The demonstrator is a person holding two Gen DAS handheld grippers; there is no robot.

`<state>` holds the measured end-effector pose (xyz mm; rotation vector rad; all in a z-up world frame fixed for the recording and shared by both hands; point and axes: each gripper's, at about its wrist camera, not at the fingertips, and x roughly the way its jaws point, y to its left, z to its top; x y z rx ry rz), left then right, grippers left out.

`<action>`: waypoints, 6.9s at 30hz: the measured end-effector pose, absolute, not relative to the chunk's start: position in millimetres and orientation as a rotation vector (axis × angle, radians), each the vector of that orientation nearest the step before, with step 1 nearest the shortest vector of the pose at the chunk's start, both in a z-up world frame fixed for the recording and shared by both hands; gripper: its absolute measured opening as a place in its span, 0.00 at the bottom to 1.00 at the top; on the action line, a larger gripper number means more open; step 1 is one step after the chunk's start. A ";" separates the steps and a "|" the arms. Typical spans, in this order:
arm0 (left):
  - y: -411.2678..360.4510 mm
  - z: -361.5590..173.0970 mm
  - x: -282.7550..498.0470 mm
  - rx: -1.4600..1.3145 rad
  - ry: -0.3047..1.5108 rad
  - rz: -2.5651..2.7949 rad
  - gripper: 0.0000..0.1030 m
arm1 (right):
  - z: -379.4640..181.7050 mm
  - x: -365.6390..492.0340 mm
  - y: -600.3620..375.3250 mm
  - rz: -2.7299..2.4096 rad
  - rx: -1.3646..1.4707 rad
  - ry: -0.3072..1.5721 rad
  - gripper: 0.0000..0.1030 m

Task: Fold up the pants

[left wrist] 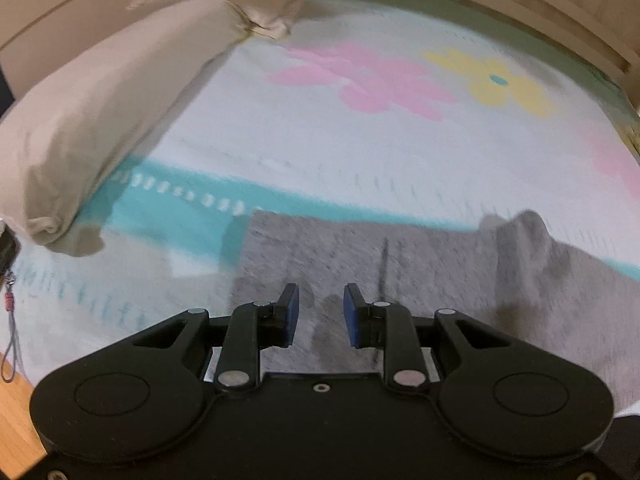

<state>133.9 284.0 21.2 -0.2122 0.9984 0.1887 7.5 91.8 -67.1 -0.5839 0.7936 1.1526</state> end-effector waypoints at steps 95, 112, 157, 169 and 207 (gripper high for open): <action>188.6 -60.2 184.7 -0.344 1.180 0.095 0.33 | -95.1 258.8 63.8 0.708 0.177 1.403 0.03; 155.9 -68.2 160.9 -0.191 1.130 0.098 0.33 | -105.4 285.2 110.0 0.649 0.039 1.255 0.03; 108.5 -36.7 110.4 -0.106 1.152 -0.102 0.27 | -87.7 171.3 -82.1 0.594 -0.010 1.435 0.09; 72.4 -32.4 172.6 -0.207 1.081 -0.071 0.27 | -52.6 233.8 -111.3 0.377 0.114 1.031 0.19; 60.1 -58.5 225.4 -0.249 1.159 -0.045 0.27 | -98.7 204.4 -114.5 0.562 -0.046 1.232 0.19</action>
